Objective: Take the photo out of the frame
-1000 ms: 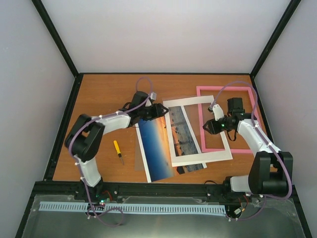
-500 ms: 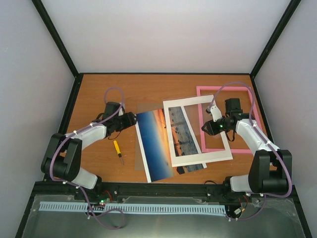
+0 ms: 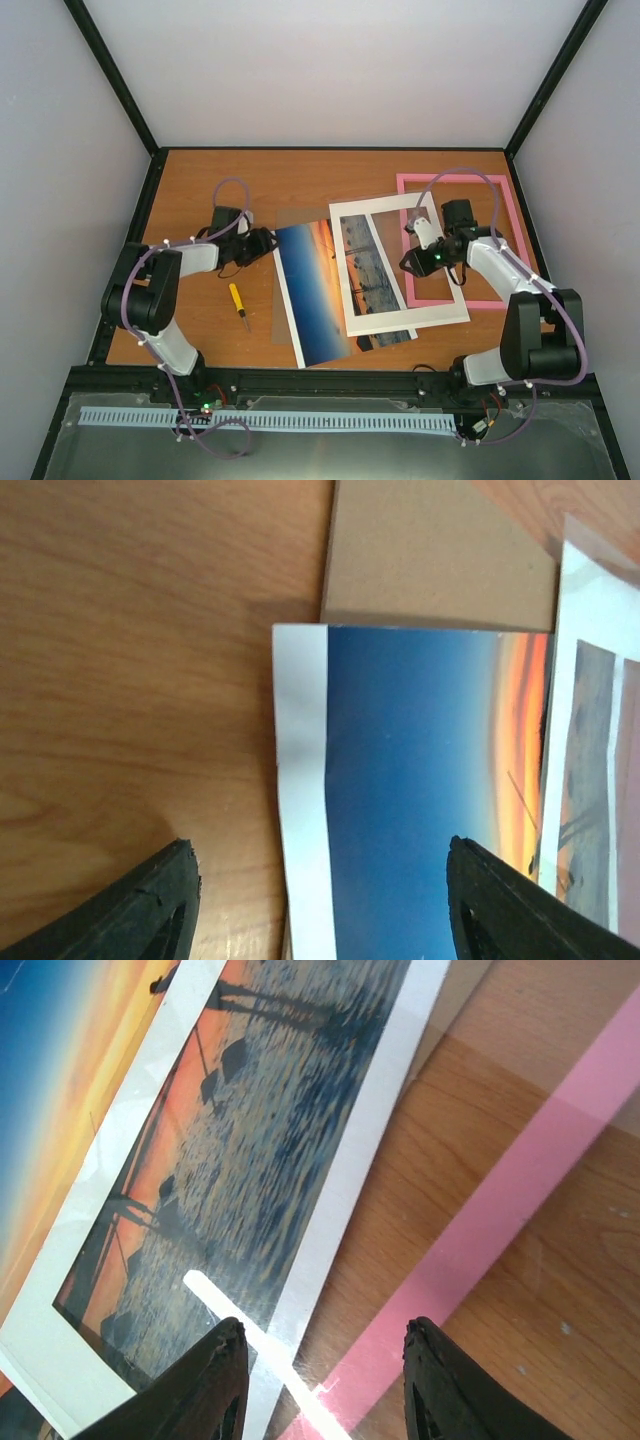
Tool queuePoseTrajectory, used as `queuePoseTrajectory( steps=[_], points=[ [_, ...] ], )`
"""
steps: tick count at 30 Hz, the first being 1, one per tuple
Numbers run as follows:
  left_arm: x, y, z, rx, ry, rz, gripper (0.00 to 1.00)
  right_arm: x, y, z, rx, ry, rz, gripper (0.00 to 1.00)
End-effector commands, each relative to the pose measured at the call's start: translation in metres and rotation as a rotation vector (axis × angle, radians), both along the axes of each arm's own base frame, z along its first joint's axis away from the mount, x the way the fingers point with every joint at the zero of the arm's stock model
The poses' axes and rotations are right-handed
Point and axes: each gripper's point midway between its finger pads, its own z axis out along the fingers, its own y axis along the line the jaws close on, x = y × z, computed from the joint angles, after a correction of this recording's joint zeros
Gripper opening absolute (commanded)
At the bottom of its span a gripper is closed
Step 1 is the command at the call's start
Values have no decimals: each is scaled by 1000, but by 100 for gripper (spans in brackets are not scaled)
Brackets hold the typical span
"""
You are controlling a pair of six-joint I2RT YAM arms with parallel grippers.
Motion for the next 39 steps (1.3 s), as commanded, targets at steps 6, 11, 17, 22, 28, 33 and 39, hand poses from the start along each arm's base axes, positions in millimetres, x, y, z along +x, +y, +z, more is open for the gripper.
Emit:
queuePoseTrajectory(
  steps=[6, 11, 17, 22, 28, 33, 39],
  points=[
    [26, -10, 3, -67, -42, -13, 65, -16, 29, -21, -48, 52, 136, 42],
    [27, -14, -3, -98, -35, -23, 64, -22, 40, -32, -76, 79, 182, 42],
    [32, -16, 1, -113, -53, -20, 64, -34, 54, -49, -106, 126, 244, 41],
    [35, -19, 8, -132, -75, -34, 62, -38, 58, -65, -170, 151, 274, 41],
    [34, -27, 23, -178, -124, -80, 60, -40, 56, -76, -213, 175, 277, 40],
    [34, -30, 35, -194, -157, -101, 58, -41, 55, -80, -225, 187, 279, 40],
    [33, -32, 40, -202, -183, -115, 56, -41, 55, -80, -227, 188, 280, 40]
  ],
)
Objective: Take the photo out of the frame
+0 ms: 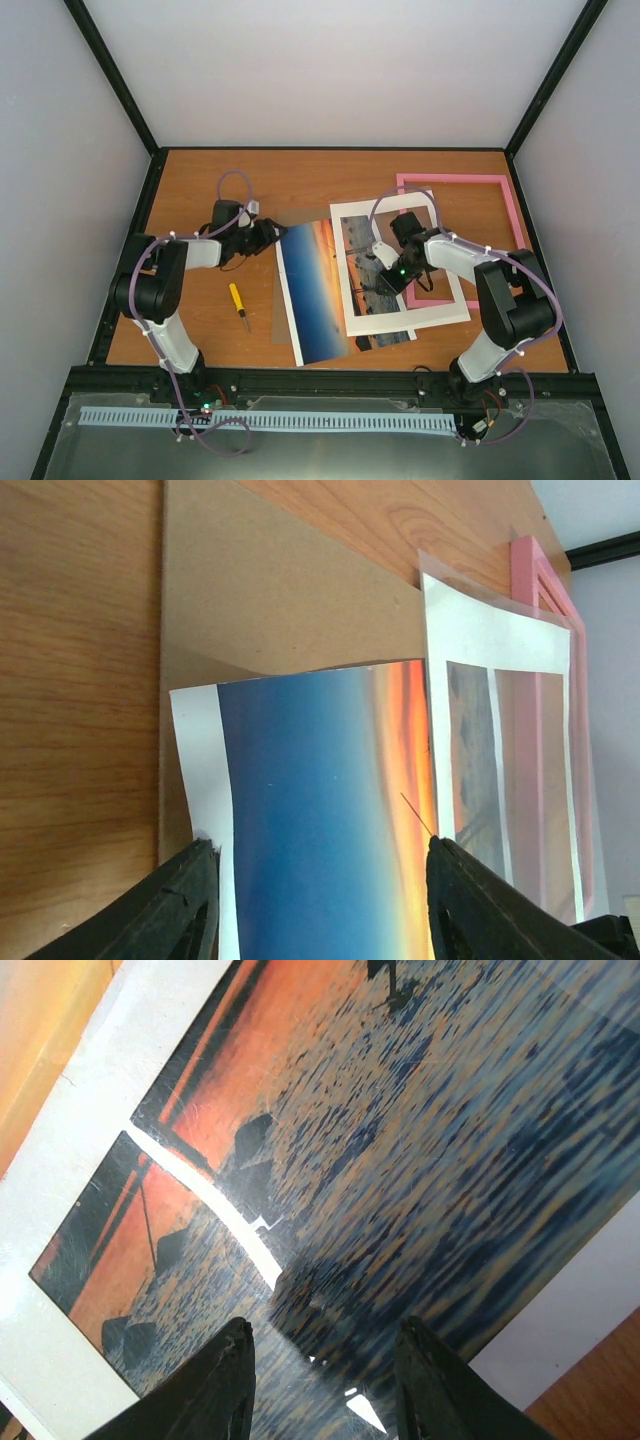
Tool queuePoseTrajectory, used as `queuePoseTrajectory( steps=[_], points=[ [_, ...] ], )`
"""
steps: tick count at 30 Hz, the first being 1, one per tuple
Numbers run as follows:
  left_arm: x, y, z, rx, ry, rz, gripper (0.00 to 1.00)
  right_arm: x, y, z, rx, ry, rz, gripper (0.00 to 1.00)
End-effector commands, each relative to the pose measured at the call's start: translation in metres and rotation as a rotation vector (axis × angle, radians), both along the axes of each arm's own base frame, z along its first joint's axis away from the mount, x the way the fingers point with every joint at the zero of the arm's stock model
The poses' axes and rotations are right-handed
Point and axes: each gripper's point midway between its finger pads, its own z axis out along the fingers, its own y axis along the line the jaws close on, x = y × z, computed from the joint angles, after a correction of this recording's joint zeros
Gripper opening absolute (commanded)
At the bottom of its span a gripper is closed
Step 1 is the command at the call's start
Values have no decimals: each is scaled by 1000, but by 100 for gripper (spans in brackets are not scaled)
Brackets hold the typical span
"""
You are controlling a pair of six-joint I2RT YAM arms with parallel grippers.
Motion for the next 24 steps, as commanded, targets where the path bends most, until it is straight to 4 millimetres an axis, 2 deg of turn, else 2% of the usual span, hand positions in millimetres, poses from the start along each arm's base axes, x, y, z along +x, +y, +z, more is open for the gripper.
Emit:
queuePoseTrajectory(
  steps=[1, 8, 24],
  points=[
    [5, -6, 22, -41, -84, -35, 56, -3, -6, -11, -55, 15, 5, 40],
    [3, -9, 19, -67, -78, -43, 52, -3, -7, -11, -58, 18, 5, 40],
    [-1, -6, -10, -40, -1, -34, 41, -3, -7, -12, -62, 19, 5, 40]
  ],
)
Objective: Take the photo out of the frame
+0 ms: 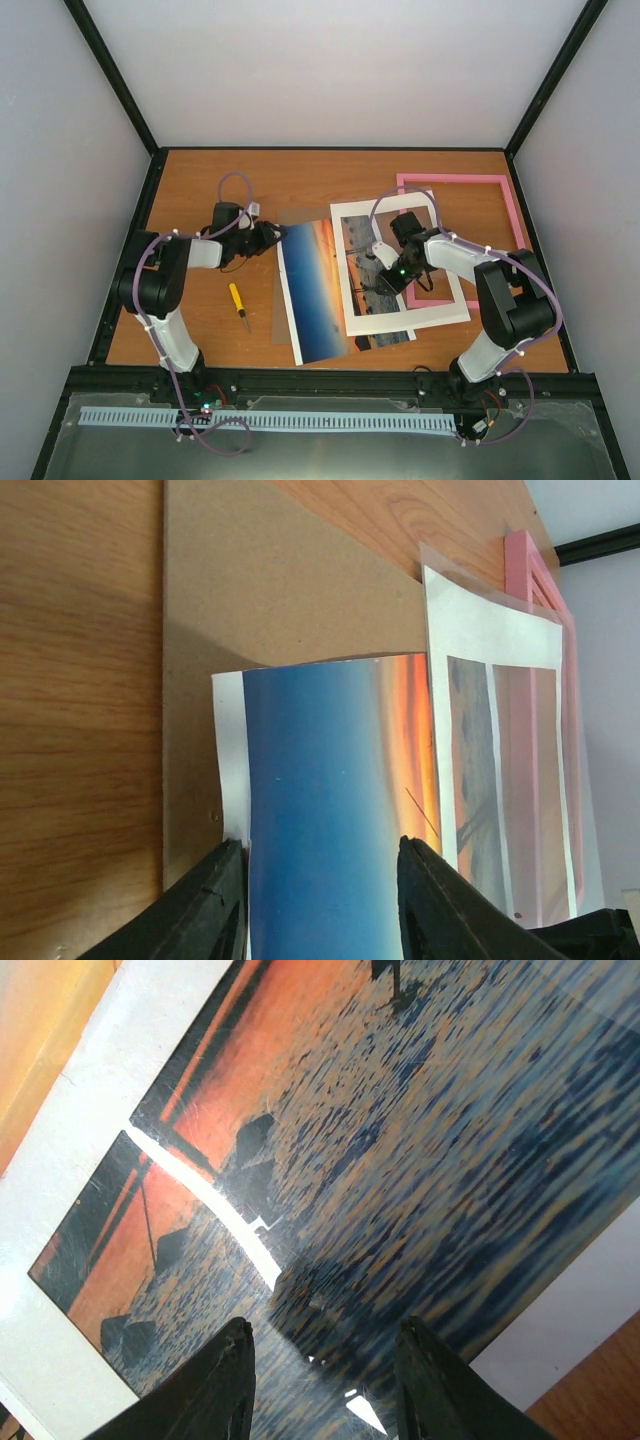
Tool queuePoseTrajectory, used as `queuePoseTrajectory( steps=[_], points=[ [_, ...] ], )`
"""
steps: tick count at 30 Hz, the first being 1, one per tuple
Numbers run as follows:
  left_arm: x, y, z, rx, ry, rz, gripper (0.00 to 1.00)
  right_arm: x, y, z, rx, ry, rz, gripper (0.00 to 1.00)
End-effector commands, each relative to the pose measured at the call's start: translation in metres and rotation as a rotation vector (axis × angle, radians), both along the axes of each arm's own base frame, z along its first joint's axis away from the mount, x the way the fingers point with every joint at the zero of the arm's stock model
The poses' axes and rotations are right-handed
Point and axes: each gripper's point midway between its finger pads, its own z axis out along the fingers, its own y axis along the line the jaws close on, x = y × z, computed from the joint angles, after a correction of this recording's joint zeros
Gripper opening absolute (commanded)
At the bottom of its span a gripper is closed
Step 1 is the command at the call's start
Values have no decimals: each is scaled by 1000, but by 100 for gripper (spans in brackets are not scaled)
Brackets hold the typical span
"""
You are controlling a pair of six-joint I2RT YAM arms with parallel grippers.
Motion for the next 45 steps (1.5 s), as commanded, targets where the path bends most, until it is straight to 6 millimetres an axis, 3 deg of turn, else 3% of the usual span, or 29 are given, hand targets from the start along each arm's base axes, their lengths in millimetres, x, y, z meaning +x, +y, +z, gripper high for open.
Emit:
queuePoseTrajectory(
  steps=[1, 13, 20, 23, 35, 41, 45],
  points=[
    [-1, 0, -8, -4, 15, -10, 40, -3, -7, -12, -60, 20, 3, 40],
    [-2, -4, -13, -6, 2, -47, 25, -4, -8, -14, -67, 27, 5, 40],
    [-4, -3, -23, 8, 29, -44, 26, -4, -8, -14, -67, 27, 5, 40],
    [-5, -5, -22, -5, 20, -61, 16, -4, -8, -14, -67, 28, 5, 40],
    [-8, -12, -9, -51, -20, -105, 14, -3, -8, -12, -68, 20, 3, 39],
    [-10, -11, 0, -48, -32, -100, 2, 8, -8, 10, -54, -67, -8, 39],
    [-11, -9, 9, -31, -34, -94, 1, 16, -11, 30, -37, -148, -25, 41]
  ],
)
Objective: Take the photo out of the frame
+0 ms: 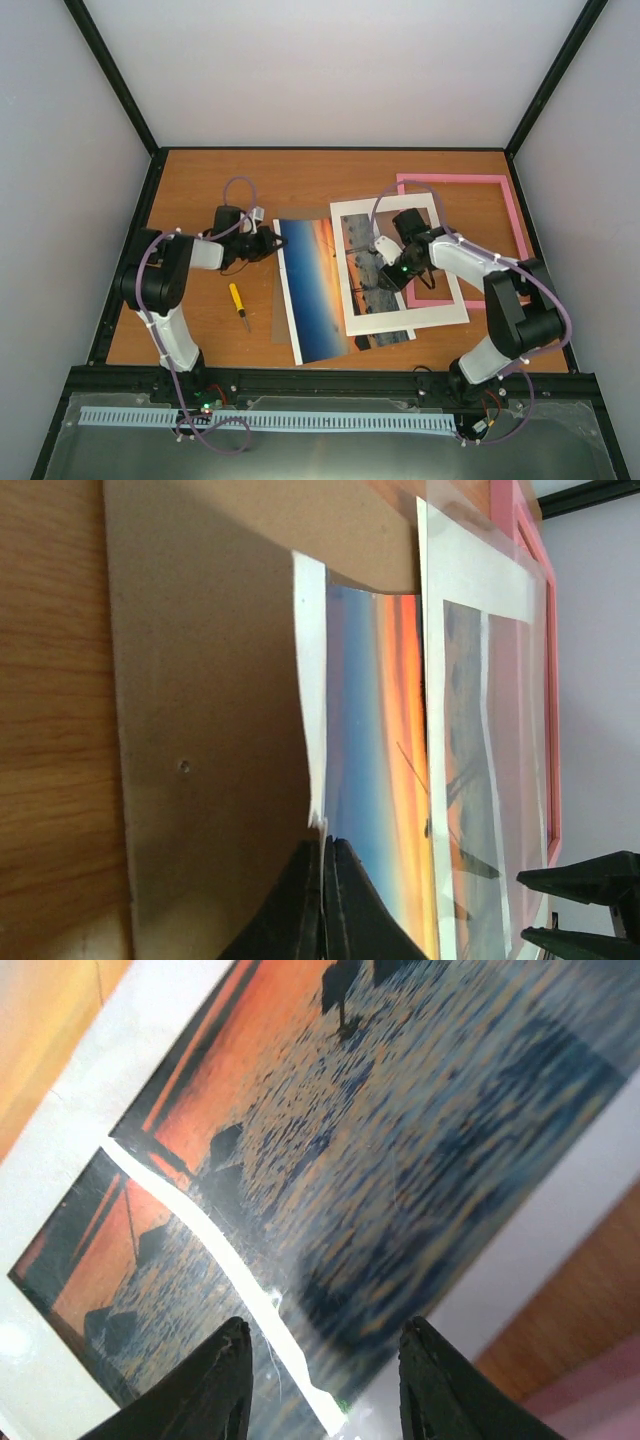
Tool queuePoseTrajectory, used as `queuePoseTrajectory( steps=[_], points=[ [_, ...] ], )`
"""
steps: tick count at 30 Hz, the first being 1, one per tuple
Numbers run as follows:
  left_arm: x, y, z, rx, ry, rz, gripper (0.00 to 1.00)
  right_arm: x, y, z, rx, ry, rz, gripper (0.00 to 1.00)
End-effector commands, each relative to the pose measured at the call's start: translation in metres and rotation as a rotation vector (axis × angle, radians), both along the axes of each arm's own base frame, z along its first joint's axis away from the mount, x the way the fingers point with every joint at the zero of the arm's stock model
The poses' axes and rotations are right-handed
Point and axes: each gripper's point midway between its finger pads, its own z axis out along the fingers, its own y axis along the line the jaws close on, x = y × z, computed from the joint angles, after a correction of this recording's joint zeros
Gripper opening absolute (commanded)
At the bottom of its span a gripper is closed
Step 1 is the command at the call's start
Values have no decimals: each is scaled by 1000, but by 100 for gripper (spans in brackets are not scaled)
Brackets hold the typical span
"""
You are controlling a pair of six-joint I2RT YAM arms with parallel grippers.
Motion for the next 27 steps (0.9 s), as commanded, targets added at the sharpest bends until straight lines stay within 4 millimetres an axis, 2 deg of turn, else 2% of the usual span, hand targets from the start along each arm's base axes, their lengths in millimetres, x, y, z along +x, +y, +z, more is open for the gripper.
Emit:
queuePoseTrajectory(
  steps=[1, 5, 10, 13, 17, 22, 27],
  points=[
    [3, 1, 26, 15, -67, -7, 1, 10, -8, 24, -6, -107, -24, 42],
    [3, 8, 38, 54, -80, 17, 1, 21, -16, 40, 18, -166, -76, 44],
    [0, 22, 55, 104, -87, 76, 1, 29, -25, 49, 28, -200, -122, 45],
    [-1, 39, 65, 172, -75, 134, 1, 30, -27, 50, 29, -205, -128, 45],
    [-4, 67, 88, 296, -92, 219, 1, 31, -28, 51, 28, -207, -130, 45],
    [-1, 133, 139, 424, -173, 393, 1, 31, -28, 53, 31, -214, -130, 45],
    [3, 184, 211, 550, -326, 550, 1, 31, -28, 54, 32, -216, -129, 45]
  ],
)
